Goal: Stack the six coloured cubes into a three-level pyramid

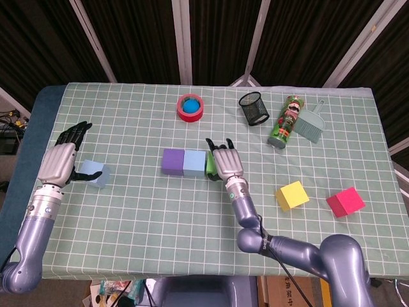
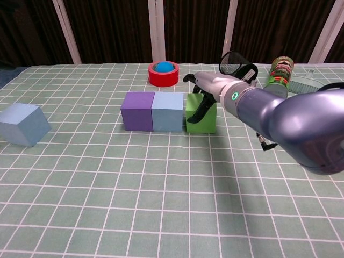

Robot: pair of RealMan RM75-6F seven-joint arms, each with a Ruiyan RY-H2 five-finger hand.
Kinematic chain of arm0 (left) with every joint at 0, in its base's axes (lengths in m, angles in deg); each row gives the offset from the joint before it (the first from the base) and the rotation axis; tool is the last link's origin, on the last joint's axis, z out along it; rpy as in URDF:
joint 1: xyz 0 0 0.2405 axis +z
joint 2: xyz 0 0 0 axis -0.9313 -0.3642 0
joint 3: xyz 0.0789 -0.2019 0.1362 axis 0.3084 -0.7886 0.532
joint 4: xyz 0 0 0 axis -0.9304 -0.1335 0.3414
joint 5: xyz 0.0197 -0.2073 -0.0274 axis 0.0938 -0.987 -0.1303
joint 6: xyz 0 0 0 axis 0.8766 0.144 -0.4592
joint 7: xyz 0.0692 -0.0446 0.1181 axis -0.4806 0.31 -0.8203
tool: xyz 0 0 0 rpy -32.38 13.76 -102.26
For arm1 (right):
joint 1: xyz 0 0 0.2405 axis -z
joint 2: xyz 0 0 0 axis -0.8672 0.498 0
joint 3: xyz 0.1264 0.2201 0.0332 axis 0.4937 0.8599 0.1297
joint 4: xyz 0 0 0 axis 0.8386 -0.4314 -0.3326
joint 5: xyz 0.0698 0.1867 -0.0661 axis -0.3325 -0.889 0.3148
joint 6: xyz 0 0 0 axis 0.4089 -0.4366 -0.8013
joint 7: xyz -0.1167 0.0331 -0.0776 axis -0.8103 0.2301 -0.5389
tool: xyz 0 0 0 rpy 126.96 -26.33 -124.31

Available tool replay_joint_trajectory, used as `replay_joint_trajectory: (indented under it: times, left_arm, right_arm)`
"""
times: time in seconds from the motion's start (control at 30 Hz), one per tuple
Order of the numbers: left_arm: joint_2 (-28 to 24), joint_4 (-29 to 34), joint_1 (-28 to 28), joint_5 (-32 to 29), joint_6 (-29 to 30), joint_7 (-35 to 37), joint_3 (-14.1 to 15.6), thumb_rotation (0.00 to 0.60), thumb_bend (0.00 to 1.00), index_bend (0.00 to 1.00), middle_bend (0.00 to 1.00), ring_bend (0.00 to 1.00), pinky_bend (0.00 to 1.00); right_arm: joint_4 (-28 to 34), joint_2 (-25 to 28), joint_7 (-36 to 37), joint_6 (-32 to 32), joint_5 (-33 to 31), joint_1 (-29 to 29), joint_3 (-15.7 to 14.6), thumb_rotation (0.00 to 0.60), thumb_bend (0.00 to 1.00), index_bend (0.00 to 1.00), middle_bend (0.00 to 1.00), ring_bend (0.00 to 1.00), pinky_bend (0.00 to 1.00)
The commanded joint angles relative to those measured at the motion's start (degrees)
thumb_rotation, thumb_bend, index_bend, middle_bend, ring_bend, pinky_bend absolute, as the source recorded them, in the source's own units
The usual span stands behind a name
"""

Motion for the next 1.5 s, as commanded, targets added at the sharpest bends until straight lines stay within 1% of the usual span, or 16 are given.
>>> replay_joint_trajectory:
  times: [0.03, 0.17, 0.23, 0.27, 0.33, 0.43, 0.63, 0.93, 1.2, 1.33, 1.5]
  left_arm:
    - [0.0, -0.1, 0.0, -0.1, 0.0, 0.0, 0.0, 0.600, 0.10, 0.00, 0.02, 0.00, 0.00]
    - [0.1, -0.2, 0.0, -0.1, 0.0, 0.0, -0.1, 0.600, 0.10, 0.00, 0.02, 0.00, 0.00]
    - [0.0, -0.2, 0.0, -0.1, 0.0, 0.0, -0.1, 0.600, 0.10, 0.00, 0.02, 0.00, 0.00]
    - [0.0, -0.2, 0.0, -0.1, 0.0, 0.0, -0.1, 0.600, 0.10, 0.00, 0.02, 0.00, 0.00]
    - [0.0, -0.2, 0.0, -0.1, 0.0, 0.0, -0.1, 0.600, 0.10, 0.00, 0.02, 0.00, 0.00]
    - [0.1, -0.2, 0.0, -0.2, -0.1, -0.1, 0.0, 0.600, 0.10, 0.00, 0.02, 0.00, 0.00]
    - [0.0, -0.1, -0.1, -0.4, -0.1, -0.2, 0.0, 0.600, 0.10, 0.00, 0.02, 0.00, 0.00]
    - [-0.2, 0.1, 0.0, -0.4, -0.1, 0.2, -0.2, 0.600, 0.10, 0.00, 0.02, 0.00, 0.00]
    - [-0.4, 0.3, 0.1, -0.1, 0.1, 0.7, -0.4, 0.600, 0.10, 0.00, 0.02, 0.00, 0.00]
    - [-0.7, 0.6, 0.3, 0.1, 0.2, 1.1, -0.5, 0.600, 0.10, 0.00, 0.02, 0.00, 0.00]
    - [-1.1, 1.3, 0.4, 0.7, 0.3, 1.4, -0.6, 0.600, 0.10, 0.00, 0.02, 0.00, 0.00]
  right_arm:
    - [-0.1, -0.2, 0.2, 0.0, 0.2, 0.0, 0.0, 0.600, 0.26, 0.00, 0.39, 0.25, 0.00]
    - [-0.3, -0.4, 0.5, 0.0, 0.7, -0.1, 0.1, 0.600, 0.27, 0.00, 0.39, 0.25, 0.00]
    - [-0.3, -0.4, 0.6, 0.0, 0.8, -0.1, 0.1, 0.600, 0.27, 0.00, 0.38, 0.24, 0.00]
    - [-0.3, -0.4, 0.6, 0.1, 0.8, 0.0, 0.1, 0.600, 0.27, 0.00, 0.37, 0.23, 0.00]
    - [-0.1, -0.2, 0.2, 0.3, 0.6, 0.0, -0.1, 0.600, 0.27, 0.00, 0.31, 0.18, 0.00]
    - [0.2, 0.1, -0.8, 0.6, 0.1, 0.0, -0.5, 0.600, 0.27, 0.00, 0.24, 0.14, 0.00]
    - [1.2, 0.5, -1.7, 0.5, -0.8, 0.2, -0.8, 0.600, 0.27, 0.00, 0.14, 0.09, 0.00]
    - [3.5, 1.3, -2.1, -0.9, -0.6, 0.9, -1.1, 0.600, 0.27, 0.00, 0.06, 0.05, 0.00]
    - [9.9, 4.4, -3.0, -4.7, 0.9, 2.5, -1.6, 0.600, 0.27, 0.00, 0.02, 0.02, 0.00]
    - [15.6, 7.1, -4.2, -7.8, 1.3, 4.2, -2.2, 0.600, 0.27, 0.00, 0.01, 0.01, 0.00]
    - [23.0, 11.3, -6.4, -12.4, 1.3, 7.0, -3.8, 0.600, 0.27, 0.00, 0.02, 0.01, 0.00]
